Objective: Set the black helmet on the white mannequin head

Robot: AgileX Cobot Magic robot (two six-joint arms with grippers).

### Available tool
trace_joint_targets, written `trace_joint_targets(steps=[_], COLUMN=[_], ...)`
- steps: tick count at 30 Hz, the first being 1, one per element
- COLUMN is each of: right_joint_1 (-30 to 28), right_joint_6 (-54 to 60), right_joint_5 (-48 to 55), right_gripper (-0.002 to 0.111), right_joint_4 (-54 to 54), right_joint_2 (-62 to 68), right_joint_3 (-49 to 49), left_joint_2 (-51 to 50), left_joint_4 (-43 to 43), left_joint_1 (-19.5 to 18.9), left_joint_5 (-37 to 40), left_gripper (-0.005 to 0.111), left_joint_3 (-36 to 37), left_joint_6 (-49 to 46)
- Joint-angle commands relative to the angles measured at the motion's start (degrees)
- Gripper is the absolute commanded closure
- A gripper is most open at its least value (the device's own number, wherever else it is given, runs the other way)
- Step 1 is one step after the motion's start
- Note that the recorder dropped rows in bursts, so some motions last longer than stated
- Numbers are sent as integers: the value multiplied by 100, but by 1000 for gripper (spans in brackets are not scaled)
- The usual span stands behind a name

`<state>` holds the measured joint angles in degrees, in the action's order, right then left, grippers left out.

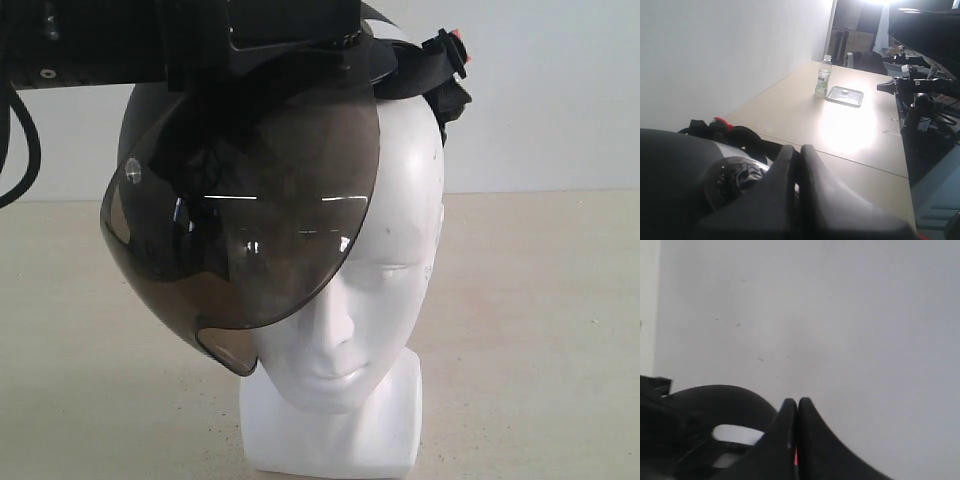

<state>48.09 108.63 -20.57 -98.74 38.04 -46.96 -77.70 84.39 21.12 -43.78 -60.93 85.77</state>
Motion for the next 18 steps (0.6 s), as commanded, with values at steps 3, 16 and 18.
trace_joint_targets(steps=[3,16,18], right_joint_1=[-7,-7,-20], right_joint_6=[-4331,-8414,-8542], right_joint_5=[-3136,2885,4417], right_gripper=[109,109,109], right_joint_4=[-121,6209,6400], right_joint_2=[-20,351,533], right_joint_3=[-411,-2342,-2886], left_joint_2=[-168,-168,-168], left_joint_4=[500,500,500], left_joint_1=[88,88,88], left_joint_5=[81,63,63], left_gripper=[102,102,102], left_joint_3=[150,150,150], left_joint_6=[274,297,297])
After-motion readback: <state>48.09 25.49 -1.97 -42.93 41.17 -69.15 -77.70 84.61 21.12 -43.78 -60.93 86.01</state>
